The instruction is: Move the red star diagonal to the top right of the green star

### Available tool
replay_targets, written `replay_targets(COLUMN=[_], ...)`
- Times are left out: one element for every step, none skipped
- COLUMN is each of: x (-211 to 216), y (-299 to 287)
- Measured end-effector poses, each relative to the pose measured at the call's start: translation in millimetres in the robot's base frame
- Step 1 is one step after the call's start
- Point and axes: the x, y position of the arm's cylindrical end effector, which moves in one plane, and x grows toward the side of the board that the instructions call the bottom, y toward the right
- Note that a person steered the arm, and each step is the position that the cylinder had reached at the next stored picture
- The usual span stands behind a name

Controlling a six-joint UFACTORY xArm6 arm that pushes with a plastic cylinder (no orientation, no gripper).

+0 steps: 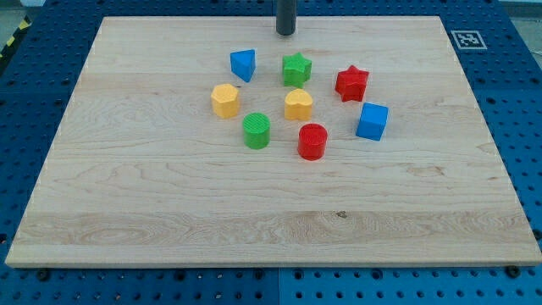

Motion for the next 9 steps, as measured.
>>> replay_targets(x=[2,8,10,15,15,36,61,92,126], y=[0,0,0,1,1,12,23,23,26])
